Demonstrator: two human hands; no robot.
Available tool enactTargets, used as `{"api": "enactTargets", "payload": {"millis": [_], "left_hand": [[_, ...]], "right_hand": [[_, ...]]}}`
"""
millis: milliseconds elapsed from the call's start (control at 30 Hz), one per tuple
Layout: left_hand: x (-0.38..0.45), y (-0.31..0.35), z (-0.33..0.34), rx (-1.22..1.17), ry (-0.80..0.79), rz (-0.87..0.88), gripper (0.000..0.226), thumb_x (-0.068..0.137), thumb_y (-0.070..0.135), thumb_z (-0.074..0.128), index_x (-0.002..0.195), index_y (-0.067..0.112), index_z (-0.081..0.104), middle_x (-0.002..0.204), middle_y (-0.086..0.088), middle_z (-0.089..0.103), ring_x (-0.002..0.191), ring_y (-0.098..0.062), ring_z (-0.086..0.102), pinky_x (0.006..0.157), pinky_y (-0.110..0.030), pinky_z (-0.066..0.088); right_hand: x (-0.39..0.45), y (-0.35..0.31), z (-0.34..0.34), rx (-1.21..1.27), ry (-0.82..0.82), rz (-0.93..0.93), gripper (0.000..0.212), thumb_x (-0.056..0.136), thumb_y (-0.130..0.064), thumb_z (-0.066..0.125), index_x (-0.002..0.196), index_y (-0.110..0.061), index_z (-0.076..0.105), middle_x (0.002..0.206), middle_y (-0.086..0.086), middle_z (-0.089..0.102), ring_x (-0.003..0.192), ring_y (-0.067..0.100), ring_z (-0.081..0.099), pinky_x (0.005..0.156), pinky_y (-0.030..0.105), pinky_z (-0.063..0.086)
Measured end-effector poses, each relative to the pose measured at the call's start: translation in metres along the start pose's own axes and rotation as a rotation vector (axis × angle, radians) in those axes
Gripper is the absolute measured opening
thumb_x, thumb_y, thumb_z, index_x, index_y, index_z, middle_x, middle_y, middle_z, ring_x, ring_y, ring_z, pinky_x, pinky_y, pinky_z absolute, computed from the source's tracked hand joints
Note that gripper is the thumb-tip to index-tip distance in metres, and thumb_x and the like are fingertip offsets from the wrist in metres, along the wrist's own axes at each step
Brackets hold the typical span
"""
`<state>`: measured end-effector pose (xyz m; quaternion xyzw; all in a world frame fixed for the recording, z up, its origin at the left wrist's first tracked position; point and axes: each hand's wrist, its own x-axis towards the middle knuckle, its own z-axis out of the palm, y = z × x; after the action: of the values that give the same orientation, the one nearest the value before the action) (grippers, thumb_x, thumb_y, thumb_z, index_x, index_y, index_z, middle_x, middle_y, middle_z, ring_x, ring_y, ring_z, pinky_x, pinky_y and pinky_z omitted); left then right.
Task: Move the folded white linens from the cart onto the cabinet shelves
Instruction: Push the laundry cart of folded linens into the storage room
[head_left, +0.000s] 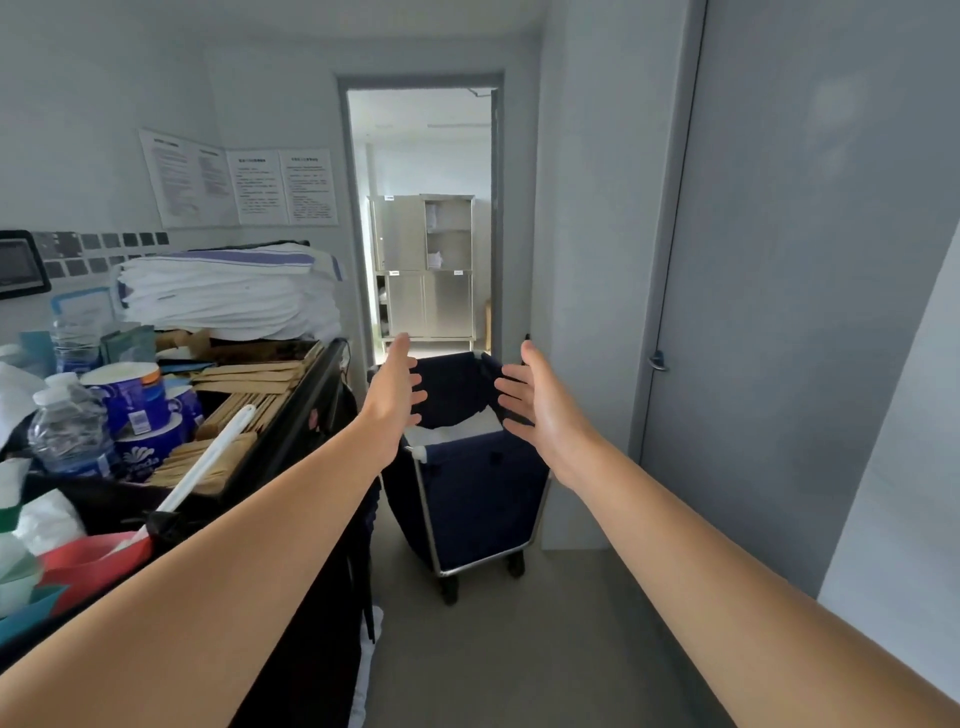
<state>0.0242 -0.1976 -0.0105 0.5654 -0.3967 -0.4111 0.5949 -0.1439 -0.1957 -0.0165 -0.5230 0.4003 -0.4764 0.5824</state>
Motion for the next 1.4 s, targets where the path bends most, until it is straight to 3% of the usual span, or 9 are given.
{"api": "enactTargets", "payload": {"millis": [400, 700, 967, 1200, 1400], "left_hand": [[0.108, -0.013, 0.042, -0.014, -0.099, -0.039, 0.063, 0.102, 0.056, 0.035, 0.145, 0.012, 0.046, 0.14, -0.012, 0.054, 0.124, -0.029, 0.055, 0.109, -0.05, 0.041], [0.182, -0.026, 0.099, 0.058, -0.097, -0.024, 0.061, 0.103, 0.054, 0.034, 0.146, 0.011, 0.046, 0.142, -0.011, 0.053, 0.124, -0.029, 0.055, 0.108, -0.048, 0.042], [0.253, -0.019, 0.125, 0.084, 0.046, 0.022, 0.063, 0.103, 0.058, 0.03, 0.145, 0.013, 0.046, 0.139, -0.01, 0.054, 0.117, -0.025, 0.057, 0.107, -0.048, 0.044], [0.308, -0.037, 0.131, 0.115, 0.097, -0.038, 0.065, 0.103, 0.056, 0.032, 0.149, 0.012, 0.042, 0.142, -0.011, 0.052, 0.123, -0.029, 0.055, 0.11, -0.05, 0.04], [0.372, -0.061, 0.135, 0.112, 0.072, -0.031, 0.06, 0.104, 0.055, 0.032, 0.145, 0.014, 0.045, 0.138, -0.01, 0.055, 0.119, -0.027, 0.057, 0.108, -0.049, 0.043]], "right_hand": [[0.093, 0.001, -0.022, -0.029, 0.092, -0.021, 0.065, 0.101, -0.059, 0.031, 0.15, -0.017, 0.041, 0.148, 0.006, 0.05, 0.135, 0.022, 0.047, 0.116, 0.045, 0.035], [0.18, 0.013, -0.067, 0.007, 0.079, -0.009, 0.063, 0.1, -0.06, 0.033, 0.145, -0.018, 0.047, 0.142, 0.005, 0.055, 0.13, 0.02, 0.051, 0.11, 0.04, 0.042], [0.276, 0.013, -0.104, 0.073, 0.022, -0.051, 0.064, 0.102, -0.059, 0.028, 0.141, -0.015, 0.051, 0.138, 0.006, 0.059, 0.127, 0.02, 0.054, 0.11, 0.043, 0.042], [0.34, 0.042, -0.106, 0.118, -0.056, 0.049, 0.059, 0.104, -0.052, 0.032, 0.144, -0.011, 0.048, 0.14, 0.011, 0.056, 0.129, 0.024, 0.053, 0.101, 0.037, 0.044], [0.415, 0.062, -0.096, 0.093, -0.005, 0.07, 0.059, 0.102, -0.056, 0.036, 0.138, -0.014, 0.054, 0.132, 0.006, 0.062, 0.115, 0.017, 0.059, 0.1, 0.037, 0.048]]}}
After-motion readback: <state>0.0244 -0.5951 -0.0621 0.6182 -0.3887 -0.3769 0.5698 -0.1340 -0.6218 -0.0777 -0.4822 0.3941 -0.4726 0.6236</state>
